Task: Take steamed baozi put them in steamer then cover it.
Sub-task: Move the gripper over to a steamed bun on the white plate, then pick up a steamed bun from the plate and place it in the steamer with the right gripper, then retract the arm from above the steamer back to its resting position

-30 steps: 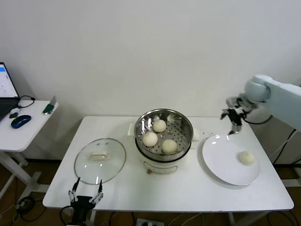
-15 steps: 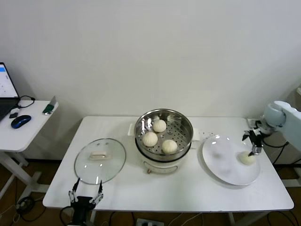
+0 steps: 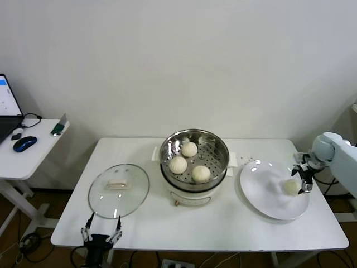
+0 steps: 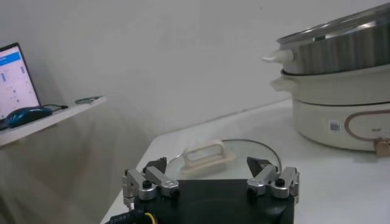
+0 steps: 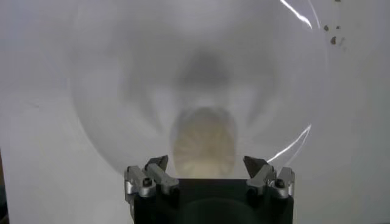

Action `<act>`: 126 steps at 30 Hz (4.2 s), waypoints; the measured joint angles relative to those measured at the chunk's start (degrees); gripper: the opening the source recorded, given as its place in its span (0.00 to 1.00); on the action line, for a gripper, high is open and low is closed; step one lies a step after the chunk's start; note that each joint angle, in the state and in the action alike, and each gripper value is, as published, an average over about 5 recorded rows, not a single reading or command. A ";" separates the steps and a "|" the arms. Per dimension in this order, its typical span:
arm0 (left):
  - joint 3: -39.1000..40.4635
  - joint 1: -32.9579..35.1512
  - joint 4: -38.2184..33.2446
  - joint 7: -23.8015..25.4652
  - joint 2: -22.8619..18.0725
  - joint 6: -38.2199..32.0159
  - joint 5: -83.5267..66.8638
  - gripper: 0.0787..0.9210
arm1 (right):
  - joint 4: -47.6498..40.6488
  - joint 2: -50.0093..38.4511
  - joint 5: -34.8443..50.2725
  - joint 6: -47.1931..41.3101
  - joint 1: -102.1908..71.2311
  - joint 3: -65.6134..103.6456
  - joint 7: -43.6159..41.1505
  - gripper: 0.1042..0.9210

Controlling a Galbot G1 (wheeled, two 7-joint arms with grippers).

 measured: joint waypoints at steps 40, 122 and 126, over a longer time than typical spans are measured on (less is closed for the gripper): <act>1.00 -0.08 -0.91 0.12 -0.70 0.21 0.45 0.88 | -5.18 5.37 5.38 1.00 9.03 -5.79 -2.22 0.69; 5.47 -1.79 -3.18 1.30 1.41 1.34 -0.21 0.88 | 8.20 28.98 53.65 -15.01 37.34 -50.64 5.48 0.88; 5.21 -2.03 -3.33 1.19 1.41 1.40 -0.20 0.88 | 10.53 25.44 54.21 -13.81 39.06 -48.76 6.39 0.88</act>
